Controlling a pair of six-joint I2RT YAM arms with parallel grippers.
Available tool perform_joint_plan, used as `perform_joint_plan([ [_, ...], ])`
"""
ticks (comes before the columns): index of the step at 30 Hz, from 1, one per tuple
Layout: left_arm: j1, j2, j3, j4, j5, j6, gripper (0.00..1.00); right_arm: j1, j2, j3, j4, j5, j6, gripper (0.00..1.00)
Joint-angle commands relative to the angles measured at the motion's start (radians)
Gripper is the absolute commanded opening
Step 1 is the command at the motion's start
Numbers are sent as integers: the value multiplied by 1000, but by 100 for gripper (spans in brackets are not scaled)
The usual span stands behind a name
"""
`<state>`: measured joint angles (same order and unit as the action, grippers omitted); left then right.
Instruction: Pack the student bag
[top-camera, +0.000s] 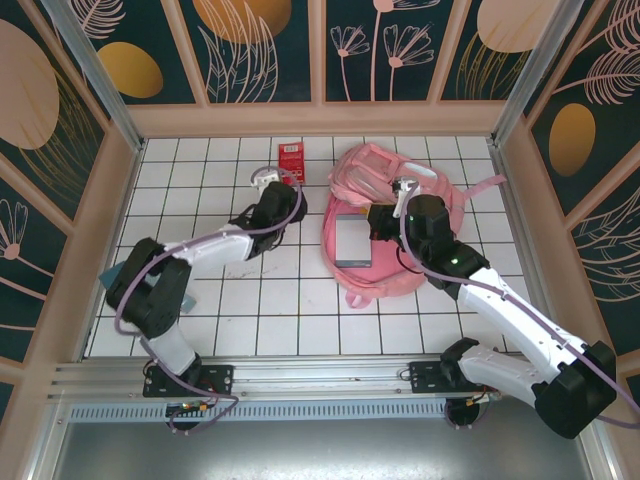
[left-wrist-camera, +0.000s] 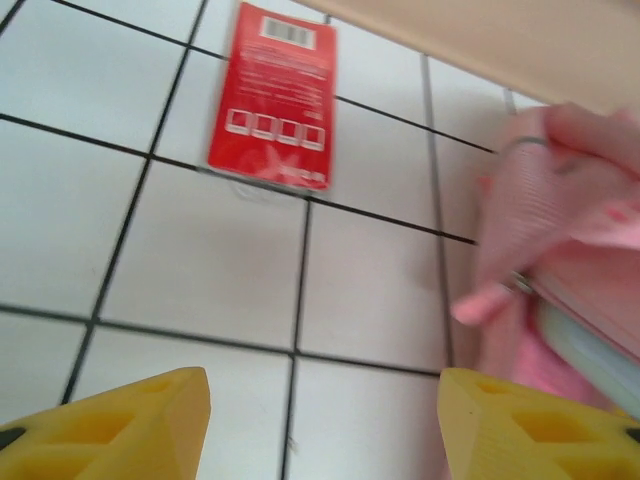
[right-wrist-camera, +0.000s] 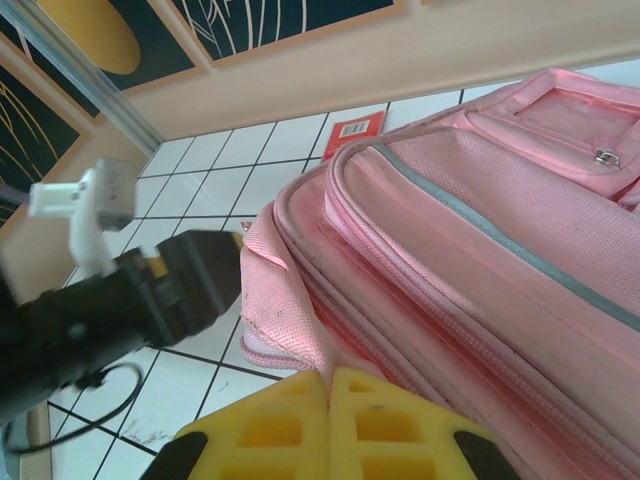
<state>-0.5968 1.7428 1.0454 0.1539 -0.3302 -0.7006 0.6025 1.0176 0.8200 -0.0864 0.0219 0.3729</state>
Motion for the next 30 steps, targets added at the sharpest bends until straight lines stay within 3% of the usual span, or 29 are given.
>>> perform_joint_plan([
  [1, 17, 126, 126, -83, -37, 109, 61, -10, -6, 17, 87, -2, -6, 0],
  [8, 36, 397, 477, -223, -137, 247, 62, -19, -8, 4, 80, -2, -2, 0],
  [23, 88, 872, 1124, -550, -207, 333, 69, -47, -11, -1, 64, -3, -11, 0],
  [27, 90, 897, 1170, -592, -212, 329, 72, -49, -8, -2, 70, -29, -8, 0],
  [30, 93, 905, 1176, -614, -212, 315, 66, -50, -5, -2, 78, -36, -4, 0],
])
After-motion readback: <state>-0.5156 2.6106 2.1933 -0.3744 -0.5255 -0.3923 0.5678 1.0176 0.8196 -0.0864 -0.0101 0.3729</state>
